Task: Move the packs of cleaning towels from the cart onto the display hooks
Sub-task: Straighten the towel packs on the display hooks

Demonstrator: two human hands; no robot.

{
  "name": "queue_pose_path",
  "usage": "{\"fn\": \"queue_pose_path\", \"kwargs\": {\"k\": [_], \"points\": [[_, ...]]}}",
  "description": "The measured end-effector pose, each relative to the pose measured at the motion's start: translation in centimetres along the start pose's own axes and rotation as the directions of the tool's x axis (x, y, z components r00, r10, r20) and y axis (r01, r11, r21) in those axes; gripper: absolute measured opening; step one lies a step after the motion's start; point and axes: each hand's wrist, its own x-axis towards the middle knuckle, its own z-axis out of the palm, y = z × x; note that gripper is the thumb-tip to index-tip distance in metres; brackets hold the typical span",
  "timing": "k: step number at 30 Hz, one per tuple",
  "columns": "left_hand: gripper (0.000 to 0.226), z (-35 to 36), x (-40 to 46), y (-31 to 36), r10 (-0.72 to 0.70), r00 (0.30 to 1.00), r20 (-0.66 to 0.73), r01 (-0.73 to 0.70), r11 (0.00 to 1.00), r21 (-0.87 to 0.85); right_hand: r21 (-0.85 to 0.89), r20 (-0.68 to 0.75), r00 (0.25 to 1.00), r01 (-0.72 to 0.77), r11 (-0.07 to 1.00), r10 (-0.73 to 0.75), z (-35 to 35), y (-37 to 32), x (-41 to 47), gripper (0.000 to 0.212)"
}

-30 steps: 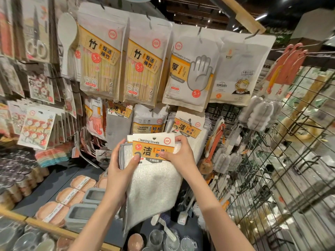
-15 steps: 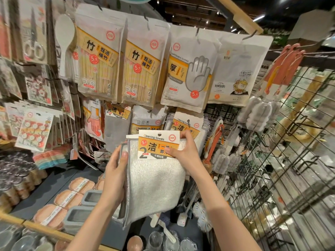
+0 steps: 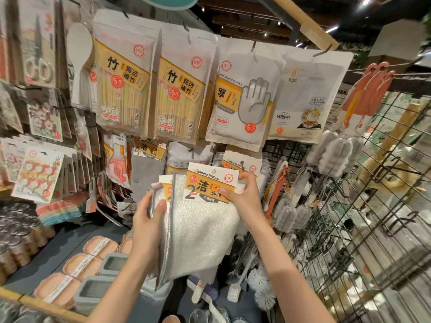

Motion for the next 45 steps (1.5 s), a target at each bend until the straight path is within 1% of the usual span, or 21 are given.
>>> {"fn": "queue_pose_path", "kwargs": {"k": [2,4,7,12,15,17,20,22,25,28,33,38,45], "points": [[0.039,0.0,0.5,-0.2,0.013,1.000,-0.006,-0.013,0.999,0.041,0.043,-0.032,0.999,0.021,0.999,-0.020,-0.3,0.0,0.3,0.043],[0.041,0.0,0.9,-0.4,0.018,1.000,-0.010,-0.017,0.998,0.061,0.047,-0.039,0.999,0.039,0.998,-0.037,-0.5,-0.1,0.5,0.046],[0.038,0.3,1.1,-0.6,0.034,0.999,0.006,-0.035,0.997,0.068,0.033,-0.059,0.996,0.064,0.997,-0.062,-0.6,0.0,0.6,0.049],[0.038,0.4,1.7,-1.3,-0.002,1.000,0.006,0.002,0.998,0.066,0.039,-0.085,0.991,0.109,0.993,-0.105,-0.5,-0.1,0.7,0.053],[0.032,0.4,1.9,-1.1,0.012,1.000,-0.007,-0.012,0.999,0.035,0.082,-0.156,0.981,0.130,0.988,-0.117,-1.1,-0.1,1.2,0.053],[0.034,0.3,2.0,-0.8,0.017,1.000,-0.012,-0.017,1.000,0.023,0.096,-0.194,0.973,0.147,0.984,-0.127,-2.0,0.2,1.8,0.052],[0.034,-0.1,2.2,-1.0,0.023,1.000,0.000,-0.023,0.998,0.051,0.068,-0.192,0.975,0.123,0.990,-0.108,-2.8,0.7,2.6,0.051],[0.034,-0.3,2.2,-1.4,0.053,0.999,-0.002,-0.053,0.994,0.100,0.035,-0.213,0.970,0.128,0.991,-0.118,-3.1,1.0,3.1,0.049],[0.034,-0.7,1.9,-1.6,0.105,0.994,-0.015,-0.101,0.982,0.162,-0.036,-0.237,0.961,0.140,0.989,-0.145,-3.4,1.2,3.7,0.039],[0.034,-1.2,2.1,-1.9,0.106,0.994,-0.029,-0.099,0.978,0.185,-0.073,-0.247,0.961,0.111,0.991,-0.126,-3.7,1.4,4.4,0.032],[0.035,-1.4,2.3,-1.6,0.115,0.993,-0.041,-0.106,0.978,0.181,-0.129,-0.239,0.960,0.115,0.985,-0.143,-3.6,1.8,5.2,0.023],[0.033,-1.7,2.1,-1.3,0.119,0.991,-0.069,-0.105,0.978,0.180,-0.131,-0.256,0.960,0.081,0.988,-0.113,-3.7,2.9,5.1,0.022],[0.034,-1.7,2.1,-1.2,0.116,0.992,-0.052,-0.104,0.975,0.195,-0.175,-0.294,0.951,0.044,0.984,-0.095,-3.5,3.4,6.4,0.025]]}}
